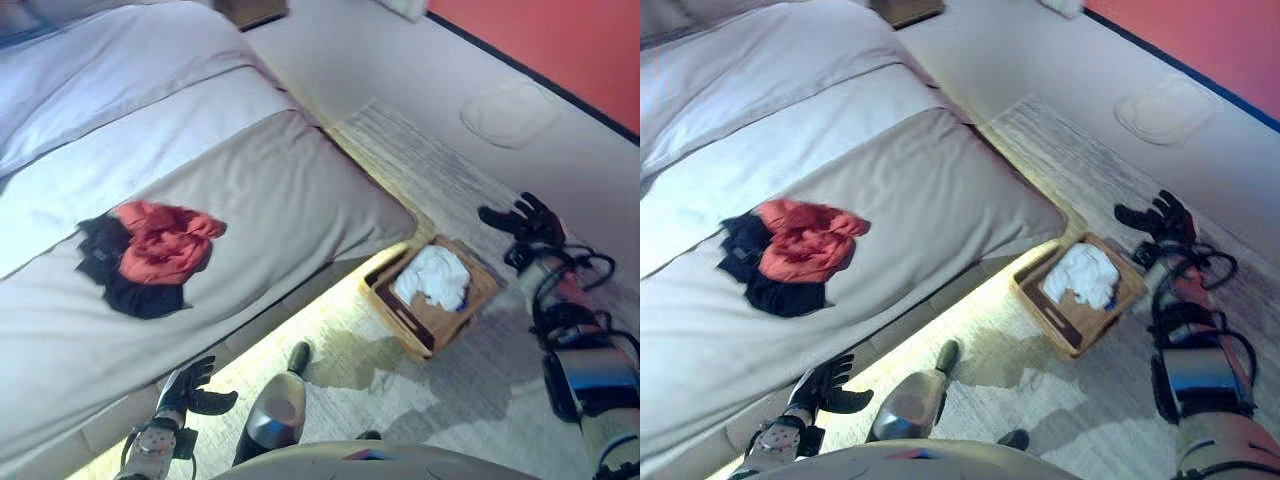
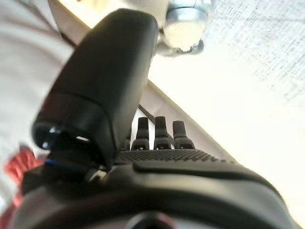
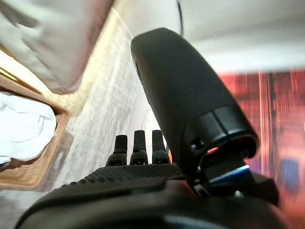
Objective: Pick up the clothes from the bed and place them into the basket
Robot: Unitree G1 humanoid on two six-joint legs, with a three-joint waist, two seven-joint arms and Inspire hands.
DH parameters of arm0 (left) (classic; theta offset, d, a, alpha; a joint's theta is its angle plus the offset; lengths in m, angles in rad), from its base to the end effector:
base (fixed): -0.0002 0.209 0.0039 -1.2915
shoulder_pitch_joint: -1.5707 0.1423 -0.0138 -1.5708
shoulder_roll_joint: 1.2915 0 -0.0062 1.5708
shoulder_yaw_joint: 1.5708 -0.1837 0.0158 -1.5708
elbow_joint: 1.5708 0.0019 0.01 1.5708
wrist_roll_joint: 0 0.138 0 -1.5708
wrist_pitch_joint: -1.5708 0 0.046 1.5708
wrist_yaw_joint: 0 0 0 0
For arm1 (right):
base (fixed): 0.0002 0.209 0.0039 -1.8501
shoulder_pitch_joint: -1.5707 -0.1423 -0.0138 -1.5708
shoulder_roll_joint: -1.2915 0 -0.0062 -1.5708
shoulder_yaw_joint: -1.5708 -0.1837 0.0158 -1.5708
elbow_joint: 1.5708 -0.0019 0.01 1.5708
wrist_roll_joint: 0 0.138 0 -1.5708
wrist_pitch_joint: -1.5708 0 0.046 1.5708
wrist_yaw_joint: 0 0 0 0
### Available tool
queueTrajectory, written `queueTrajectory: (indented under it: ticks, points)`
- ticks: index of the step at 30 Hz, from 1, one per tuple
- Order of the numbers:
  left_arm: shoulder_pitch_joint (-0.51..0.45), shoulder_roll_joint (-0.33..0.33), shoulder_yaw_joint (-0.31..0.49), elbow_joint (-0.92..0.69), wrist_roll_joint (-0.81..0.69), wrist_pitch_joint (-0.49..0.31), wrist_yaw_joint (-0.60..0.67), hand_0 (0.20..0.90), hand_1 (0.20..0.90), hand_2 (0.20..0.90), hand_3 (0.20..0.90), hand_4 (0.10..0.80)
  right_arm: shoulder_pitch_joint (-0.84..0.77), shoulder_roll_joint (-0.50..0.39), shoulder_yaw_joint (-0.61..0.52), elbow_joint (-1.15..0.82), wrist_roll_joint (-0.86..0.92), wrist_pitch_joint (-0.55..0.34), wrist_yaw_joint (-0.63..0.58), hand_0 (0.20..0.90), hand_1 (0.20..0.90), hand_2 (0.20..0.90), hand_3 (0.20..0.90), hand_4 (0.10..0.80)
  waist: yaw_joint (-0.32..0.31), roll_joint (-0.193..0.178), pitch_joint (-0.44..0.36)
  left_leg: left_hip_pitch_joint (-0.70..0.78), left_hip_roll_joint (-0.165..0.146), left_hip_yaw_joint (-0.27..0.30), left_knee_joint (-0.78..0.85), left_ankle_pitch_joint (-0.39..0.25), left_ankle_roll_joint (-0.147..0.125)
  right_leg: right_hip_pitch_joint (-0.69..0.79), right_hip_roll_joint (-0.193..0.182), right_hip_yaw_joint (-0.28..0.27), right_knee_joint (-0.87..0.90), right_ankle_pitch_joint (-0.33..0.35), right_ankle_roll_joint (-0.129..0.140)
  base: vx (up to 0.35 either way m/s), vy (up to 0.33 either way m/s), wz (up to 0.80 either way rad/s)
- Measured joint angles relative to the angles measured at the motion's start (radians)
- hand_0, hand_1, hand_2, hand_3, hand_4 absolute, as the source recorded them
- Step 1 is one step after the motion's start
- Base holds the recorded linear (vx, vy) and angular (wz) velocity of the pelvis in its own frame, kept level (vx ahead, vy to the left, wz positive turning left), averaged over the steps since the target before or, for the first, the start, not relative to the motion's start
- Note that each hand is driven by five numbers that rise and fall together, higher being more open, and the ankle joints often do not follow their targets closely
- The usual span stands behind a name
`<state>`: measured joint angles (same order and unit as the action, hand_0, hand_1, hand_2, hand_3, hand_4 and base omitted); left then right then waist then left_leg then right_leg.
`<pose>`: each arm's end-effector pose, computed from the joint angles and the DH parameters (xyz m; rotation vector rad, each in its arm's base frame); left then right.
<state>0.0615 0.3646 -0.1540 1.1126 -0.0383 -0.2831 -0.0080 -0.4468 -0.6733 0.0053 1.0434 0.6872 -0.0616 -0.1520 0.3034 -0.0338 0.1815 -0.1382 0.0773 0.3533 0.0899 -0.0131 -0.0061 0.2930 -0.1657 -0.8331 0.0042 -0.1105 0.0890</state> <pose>0.0798 0.2592 -0.0956 0.3683 0.9062 0.0301 0.2383 -0.3429 0.0432 0.0548 0.3443 -0.6610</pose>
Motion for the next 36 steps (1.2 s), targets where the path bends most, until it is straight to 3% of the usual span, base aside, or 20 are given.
queueTrajectory:
  ticks: [2, 4, 6, 7, 8, 9, 12, 16, 18, 19, 20, 24, 26, 27, 28, 31, 32, 33, 34, 36]
  points:
    - [0.011, 0.000, -0.017, 0.000, -0.003, 0.034, 0.002, 0.900, 0.900, 0.900, 0.900, 0.800, 0.010, 0.006, -0.001, -0.004, 0.000, 0.003, 0.020, 0.900, 0.900, 0.900, 0.900, 0.800, -0.009, -0.015, -0.036, 0.005, -0.048, -0.028, -0.037, 0.055, 0.018, -0.008, -0.001, 0.079, 0.016, -0.042, 0.030, 0.141, 0.304, 1.05]
    - [-0.002, -0.007, -0.016, 0.000, -0.021, 0.063, 0.006, 0.900, 0.900, 0.900, 0.900, 0.800, -0.009, 0.008, -0.001, -0.005, -0.004, 0.018, 0.050, 0.900, 0.900, 0.900, 0.900, 0.800, -0.014, -0.018, -0.043, 0.019, -0.085, -0.033, -0.069, 0.058, 0.024, -0.013, -0.036, 0.086, 0.088, -0.030, 0.034, 0.166, 0.284, 0.85]
    - [-0.006, -0.007, -0.013, -0.022, -0.043, 0.073, 0.015, 0.900, 0.900, 0.900, 0.900, 0.800, -0.014, 0.026, 0.000, -0.008, -0.026, 0.040, 0.069, 0.900, 0.900, 0.900, 0.900, 0.800, -0.040, -0.006, -0.050, 0.076, -0.110, -0.048, -0.119, 0.103, 0.076, -0.047, -0.120, 0.162, 0.320, -0.035, 0.051, 0.145, 0.211, 1.05]
    - [-0.006, -0.006, -0.013, -0.029, -0.043, 0.073, 0.015, 0.900, 0.900, 0.900, 0.900, 0.800, -0.013, 0.031, 0.000, -0.009, -0.032, 0.043, 0.070, 0.900, 0.900, 0.900, 0.900, 0.800, -0.041, -0.005, -0.050, 0.080, -0.117, -0.055, -0.122, 0.122, 0.082, -0.060, -0.139, 0.185, 0.384, -0.033, 0.054, 0.033, 0.069, 0.92]
    - [-0.022, 0.000, -0.018, -0.037, -0.048, 0.082, 0.018, 0.900, 0.900, 0.900, 0.900, 0.800, -0.002, 0.049, 0.001, -0.011, -0.050, 0.044, 0.071, 0.900, 0.900, 0.900, 0.900, 0.800, -0.041, -0.016, -0.048, 0.100, -0.140, -0.093, -0.125, 0.124, 0.112, -0.109, -0.190, 0.275, 0.554, -0.007, 0.091, 0.013, -0.027, 0.95]
    - [-0.039, 0.004, -0.029, -0.045, -0.053, 0.085, 0.023, 0.900, 0.900, 0.900, 0.900, 0.800, 0.001, 0.060, 0.004, -0.013, -0.064, 0.045, 0.080, 0.900, 0.900, 0.900, 0.900, 0.800, -0.043, -0.015, -0.048, 0.101, -0.145, -0.132, -0.125, 0.116, 0.132, -0.160, -0.191, 0.341, 0.651, -0.006, 0.089, 0.026, -0.110, 1.03]
    - [-0.076, 0.010, -0.054, -0.047, -0.104, 0.094, 0.051, 0.900, 0.900, 0.900, 0.900, 0.800, 0.014, 0.097, 0.018, -0.013, -0.139, 0.043, 0.090, 0.900, 0.900, 0.900, 0.900, 0.800, -0.064, -0.011, -0.045, 0.113, -0.145, -0.235, -0.132, 0.120, 0.143, -0.239, -0.130, 0.445, 0.642, -0.012, 0.090, 0.090, -0.205, 0.91]
    - [-0.088, 0.008, -0.068, -0.046, -0.156, 0.117, 0.081, 0.900, 0.900, 0.900, 0.900, 0.800, 0.016, 0.098, 0.064, -0.020, -0.220, 0.041, 0.090, 0.900, 0.900, 0.900, 0.900, 0.800, -0.095, -0.005, -0.040, 0.137, -0.144, -0.313, -0.132, 0.109, 0.151, -0.291, -0.117, 0.496, 0.393, -0.006, 0.090, 0.128, -0.261, 0.65]
    - [-0.086, 0.008, -0.067, -0.037, -0.173, 0.127, 0.092, 0.900, 0.900, 0.900, 0.900, 0.800, 0.022, 0.098, 0.093, -0.020, -0.273, 0.038, 0.095, 0.900, 0.900, 0.900, 0.900, 0.800, -0.119, -0.009, -0.038, 0.141, -0.144, -0.381, -0.139, 0.105, 0.121, -0.305, -0.086, 0.556, 0.203, -0.004, 0.087, 0.224, -0.389, 0.77]
    - [-0.087, 0.011, -0.066, -0.037, -0.177, 0.127, 0.098, 0.900, 0.900, 0.900, 0.900, 0.800, 0.029, 0.096, 0.117, -0.020, -0.297, 0.034, 0.100, 0.900, 0.900, 0.900, 0.900, 0.800, -0.138, -0.017, -0.035, 0.138, -0.144, -0.401, -0.143, 0.107, 0.112, -0.305, -0.069, 0.591, 0.119, 0.008, 0.075, 0.216, -0.363, 0.90]
    - [-0.085, 0.016, -0.067, -0.038, -0.177, 0.126, 0.104, 0.900, 0.900, 0.900, 0.900, 0.800, 0.033, 0.097, 0.153, -0.020, -0.309, 0.033, 0.111, 0.900, 0.900, 0.900, 0.900, 0.800, -0.147, -0.031, -0.032, 0.130, -0.147, -0.445, -0.146, 0.107, 0.112, -0.314, -0.048, 0.646, 0.034, 0.037, 0.090, 0.162, -0.284, 0.81]
    - [-0.080, 0.050, -0.065, -0.040, -0.177, 0.126, 0.125, 0.900, 0.900, 0.900, 0.900, 0.800, 0.040, 0.133, 0.235, -0.002, -0.357, 0.013, 0.147, 0.900, 0.900, 0.900, 0.900, 0.800, -0.161, -0.097, -0.001, 0.101, -0.149, -0.543, -0.145, 0.107, 0.112, -0.358, -0.013, 0.703, -0.102, 0.163, 0.077, 0.141, -0.273, 0.77]
    - [-0.074, 0.072, -0.064, -0.041, -0.176, 0.120, 0.128, 0.900, 0.900, 0.900, 0.900, 0.800, 0.047, 0.159, 0.273, 0.019, -0.398, 0.012, 0.147, 0.900, 0.900, 0.900, 0.900, 0.800, -0.163, -0.139, 0.003, 0.087, -0.152, -0.596, -0.144, 0.100, 0.086, -0.312, -0.002, 0.748, -0.096, 0.171, 0.068, 0.093, -0.280, 1.14]
    - [-0.073, 0.086, -0.057, -0.043, -0.173, 0.112, 0.130, 0.900, 0.900, 0.900, 0.900, 0.800, 0.047, 0.171, 0.289, 0.017, -0.418, 0.011, 0.146, 0.900, 0.900, 0.900, 0.900, 0.800, -0.155, -0.167, 0.008, 0.079, -0.153, -0.594, -0.136, 0.099, 0.050, -0.291, 0.002, 0.747, -0.097, 0.187, 0.048, 0.015, -0.225, 1.06]
    - [-0.070, 0.087, -0.037, -0.063, -0.166, 0.111, 0.133, 0.900, 0.900, 0.900, 0.900, 0.800, 0.035, 0.185, 0.297, 0.003, -0.437, 0.009, 0.129, 0.900, 0.900, 0.900, 0.900, 0.800, -0.136, -0.156, 0.018, 0.044, -0.108, -0.578, -0.100, 0.088, 0.016, -0.297, 0.039, 0.711, -0.094, 0.204, 0.026, -0.009, -0.157, 0.69]
    - [-0.048, 0.087, -0.030, -0.102, -0.156, 0.110, 0.127, 0.900, 0.900, 0.900, 0.900, 0.800, 0.004, 0.183, 0.323, -0.052, -0.474, -0.007, 0.087, 0.900, 0.900, 0.900, 0.900, 0.800, -0.112, -0.127, 0.046, -0.022, -0.029, -0.496, -0.062, 0.071, -0.012, -0.304, 0.086, 0.640, -0.094, 0.198, 0.015, -0.040, -0.147, 0.75]
    - [-0.062, 0.078, -0.030, -0.114, -0.144, 0.106, 0.108, 0.900, 0.900, 0.900, 0.900, 0.800, -0.004, 0.166, 0.322, -0.082, -0.482, -0.006, 0.044, 0.900, 0.900, 0.900, 0.900, 0.800, -0.114, -0.106, 0.071, -0.058, 0.036, -0.347, -0.062, 0.038, -0.010, -0.303, 0.097, 0.560, -0.093, 0.196, -0.015, -0.039, -0.140, 1.48]
    - [-0.075, 0.078, -0.030, -0.128, -0.128, 0.104, 0.097, 0.900, 0.900, 0.900, 0.900, 0.800, -0.016, 0.156, 0.320, -0.082, -0.484, -0.005, 0.027, 0.900, 0.900, 0.900, 0.900, 0.800, -0.123, -0.107, 0.084, -0.076, 0.064, -0.262, -0.049, 0.035, -0.025, -0.307, 0.088, 0.509, -0.094, 0.181, -0.050, -0.029, -0.053, 1.76]
    - [-0.081, 0.077, -0.030, -0.139, -0.112, 0.100, 0.080, 0.900, 0.900, 0.900, 0.900, 0.800, -0.035, 0.146, 0.318, -0.082, -0.484, -0.006, 0.017, 0.900, 0.900, 0.900, 0.900, 0.800, -0.132, -0.090, 0.104, -0.098, 0.083, -0.190, -0.035, 0.048, -0.046, -0.299, 0.082, 0.451, -0.094, 0.177, -0.058, -0.020, 0.003, 1.39]
    - [-0.076, 0.070, -0.034, -0.157, -0.090, 0.088, 0.058, 0.900, 0.900, 0.900, 0.900, 0.800, -0.063, 0.117, 0.316, -0.083, -0.485, -0.007, 0.005, 0.900, 0.900, 0.900, 0.900, 0.800, -0.134, -0.058, 0.126, -0.098, 0.084, -0.208, -0.047, 0.067, -0.071, -0.301, 0.078, 0.408, -0.087, 0.172, -0.059, -0.045, 0.004, 0.92]
